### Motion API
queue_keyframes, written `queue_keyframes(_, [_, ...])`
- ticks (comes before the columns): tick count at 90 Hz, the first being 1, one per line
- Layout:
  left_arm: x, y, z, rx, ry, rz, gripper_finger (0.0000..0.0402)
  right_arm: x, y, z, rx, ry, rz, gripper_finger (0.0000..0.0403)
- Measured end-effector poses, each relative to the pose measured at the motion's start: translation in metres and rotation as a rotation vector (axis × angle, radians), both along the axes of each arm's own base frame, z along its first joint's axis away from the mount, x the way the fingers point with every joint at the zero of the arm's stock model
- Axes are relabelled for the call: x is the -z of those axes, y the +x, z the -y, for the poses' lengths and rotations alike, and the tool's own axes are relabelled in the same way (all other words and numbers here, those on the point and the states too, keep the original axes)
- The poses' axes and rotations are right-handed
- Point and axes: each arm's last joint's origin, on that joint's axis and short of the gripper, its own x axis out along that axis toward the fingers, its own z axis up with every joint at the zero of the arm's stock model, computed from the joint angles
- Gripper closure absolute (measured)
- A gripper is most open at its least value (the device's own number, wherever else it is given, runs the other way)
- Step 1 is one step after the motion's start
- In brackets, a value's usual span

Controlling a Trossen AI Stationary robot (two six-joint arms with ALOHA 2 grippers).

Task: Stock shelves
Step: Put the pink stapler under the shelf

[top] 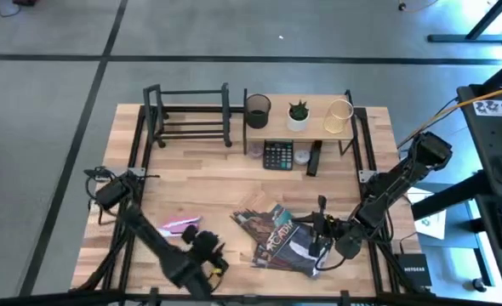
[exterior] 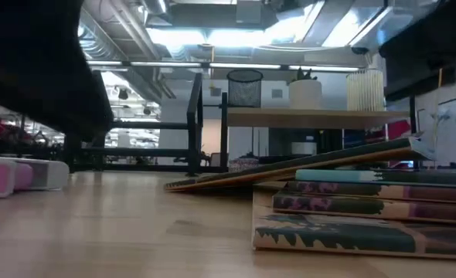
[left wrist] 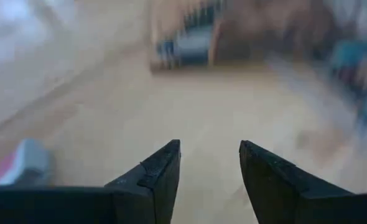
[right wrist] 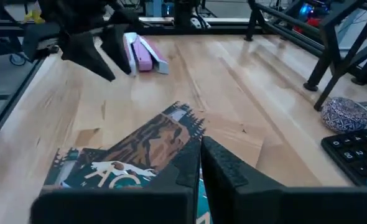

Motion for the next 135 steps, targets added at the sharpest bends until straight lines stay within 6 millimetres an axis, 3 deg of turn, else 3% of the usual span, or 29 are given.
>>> queue_keyframes(12, [-0.024,-0.004,-0.023,-0.059,-0.179,-0.270,0.0255,-0.001,0.000,-0.001,0.000,0.011,0.010,0.0403])
queue_keyframes(27, [-0.046,-0.035,-0.041,-0.287,-0.292,-0.623,0.0264,-0.008,0.006,-0.003,-0.024,0.096,0.059,0.0403])
queue_keyframes(35, [-0.059,-0.054,-0.045,-0.382,-0.303,-0.793,0.0271,-0.015,0.018,-0.003,-0.159,0.165,0.088,0.0403])
queue_keyframes(42, [-0.063,-0.064,-0.043,-0.411,-0.372,-0.837,0.0277,-0.017,0.031,-0.003,-0.319,0.181,0.118,0.0403])
queue_keyframes(57, [-0.054,-0.085,-0.037,-0.454,-0.423,-0.813,0.0295,-0.020,0.056,-0.012,-0.461,0.161,0.146,0.0403])
queue_keyframes(85, [0.005,-0.123,-0.043,-0.579,-0.364,-0.915,0.0327,-0.014,0.088,-0.041,-0.539,0.019,-0.004,0.0403])
queue_keyframes(94, [0.023,-0.128,-0.049,-0.563,-0.350,-0.859,0.0327,-0.015,0.091,-0.042,-0.507,-0.007,-0.034,0.0403])
queue_keyframes(107, [0.033,-0.117,-0.050,-0.530,-0.352,-0.621,0.0328,-0.015,0.091,-0.042,-0.488,-0.016,-0.038,0.0403])
queue_keyframes(119, [0.031,-0.097,-0.046,-0.523,-0.422,-0.398,0.0328,-0.015,0.092,-0.041,-0.473,-0.018,-0.038,0.0403])
queue_keyframes(135, [0.013,-0.055,-0.023,-0.299,-0.468,0.122,0.0328,-0.015,0.092,-0.040,-0.421,-0.032,-0.028,0.0403])
